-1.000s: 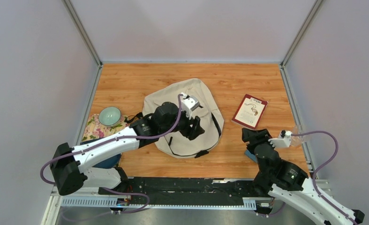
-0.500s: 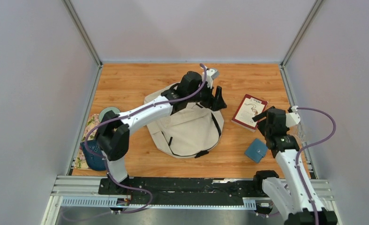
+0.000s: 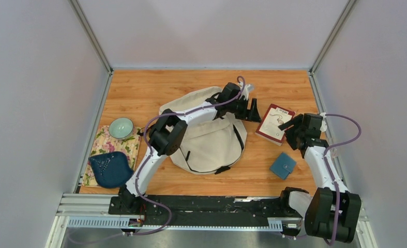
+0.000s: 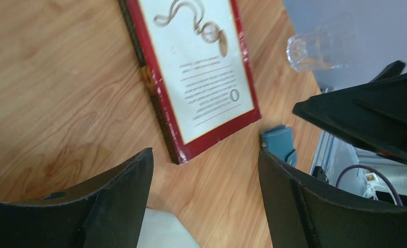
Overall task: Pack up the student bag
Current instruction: Pick up the book from the center of the board.
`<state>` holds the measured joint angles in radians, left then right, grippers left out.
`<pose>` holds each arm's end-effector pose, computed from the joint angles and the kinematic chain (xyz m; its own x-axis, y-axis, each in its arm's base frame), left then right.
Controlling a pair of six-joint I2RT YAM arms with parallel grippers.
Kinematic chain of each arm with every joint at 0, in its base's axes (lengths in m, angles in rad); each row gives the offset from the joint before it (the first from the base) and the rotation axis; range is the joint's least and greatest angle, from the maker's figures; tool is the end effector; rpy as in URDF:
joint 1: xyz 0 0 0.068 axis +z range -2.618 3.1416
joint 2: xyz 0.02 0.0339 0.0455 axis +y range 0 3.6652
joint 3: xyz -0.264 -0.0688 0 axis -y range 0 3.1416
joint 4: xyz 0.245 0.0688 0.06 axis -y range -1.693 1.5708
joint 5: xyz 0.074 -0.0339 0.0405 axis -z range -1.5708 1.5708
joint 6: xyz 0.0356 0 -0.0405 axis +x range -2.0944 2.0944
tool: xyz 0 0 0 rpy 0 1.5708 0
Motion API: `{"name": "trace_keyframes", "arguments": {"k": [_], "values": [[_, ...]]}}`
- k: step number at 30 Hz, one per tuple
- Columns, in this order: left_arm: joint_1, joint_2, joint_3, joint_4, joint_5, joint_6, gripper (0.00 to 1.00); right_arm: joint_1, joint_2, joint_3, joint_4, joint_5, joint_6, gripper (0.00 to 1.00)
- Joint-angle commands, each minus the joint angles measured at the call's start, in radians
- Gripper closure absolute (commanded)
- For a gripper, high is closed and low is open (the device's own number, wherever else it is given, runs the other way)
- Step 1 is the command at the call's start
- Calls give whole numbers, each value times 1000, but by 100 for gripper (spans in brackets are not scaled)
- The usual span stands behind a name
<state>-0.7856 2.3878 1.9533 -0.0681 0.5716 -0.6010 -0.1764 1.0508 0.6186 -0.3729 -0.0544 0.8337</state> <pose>0.3760 -0.4034 0.1954 -0.8067 0.1344 -0.5754 0.5744 0.4065 -0.7105 0.2094 -0.0354 0.2155 -0.3748 0.8178 -0.4368 0.6183 0.5715 0.5395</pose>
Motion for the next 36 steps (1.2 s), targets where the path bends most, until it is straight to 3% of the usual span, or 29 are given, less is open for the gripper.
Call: {"name": "trace_keyframes", "arguments": {"k": [1,18,24,28,36], "values": [[-3,66,36,62,62,-85,20,-12,52,-11,89,-27,-22,30],[-6,198,62,145,109,-189,24,-25,291,7,176,-21,-58,35],[-30,228,98,156,146,-214,32,-23,295,-13,226,-90,-59,48],[-49,228,102,154,162,-210,40,-23,226,-26,246,-131,-58,63],[-61,221,98,152,183,-221,57,-23,192,-43,287,-189,-54,64]]}}
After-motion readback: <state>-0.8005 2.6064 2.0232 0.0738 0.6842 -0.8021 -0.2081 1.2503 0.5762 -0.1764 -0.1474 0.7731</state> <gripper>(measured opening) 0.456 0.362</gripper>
